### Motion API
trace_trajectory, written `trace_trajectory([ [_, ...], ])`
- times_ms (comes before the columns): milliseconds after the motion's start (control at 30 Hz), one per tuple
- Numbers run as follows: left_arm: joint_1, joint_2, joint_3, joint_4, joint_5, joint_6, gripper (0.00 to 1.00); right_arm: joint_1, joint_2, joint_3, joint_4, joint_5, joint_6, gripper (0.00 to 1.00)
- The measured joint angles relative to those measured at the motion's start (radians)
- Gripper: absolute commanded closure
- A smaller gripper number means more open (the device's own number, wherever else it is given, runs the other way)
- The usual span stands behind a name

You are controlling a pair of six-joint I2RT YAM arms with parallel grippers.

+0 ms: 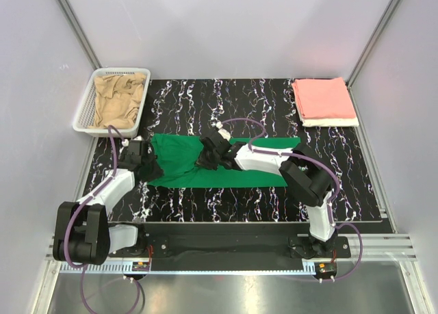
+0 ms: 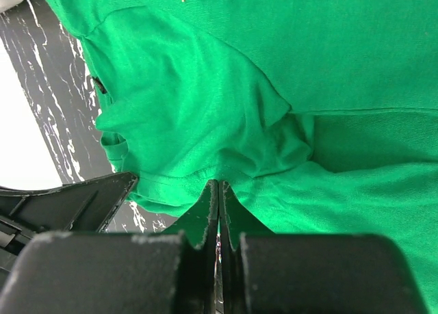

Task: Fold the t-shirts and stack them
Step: Fold the tshirt

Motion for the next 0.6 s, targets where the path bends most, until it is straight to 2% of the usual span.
trace_trajectory([
  [133,-0.001,-0.011,0.01,-0.018,0.0,0.003,0.8,0.0,-0.003,0.0,-0.001,0.001,-0.004,1.0],
  [267,-0.003,-0.038,0.036,-0.038,0.0,0.003,0.99,0.0,-0.003,0.0,-0.002,0.002,-0.008,1.0],
  [600,-0.07,-0.095,0.098,-0.105,-0.071,-0.001,1.0,0.0,-0.04,0.0,-0.006,0.01,-0.027,1.0],
])
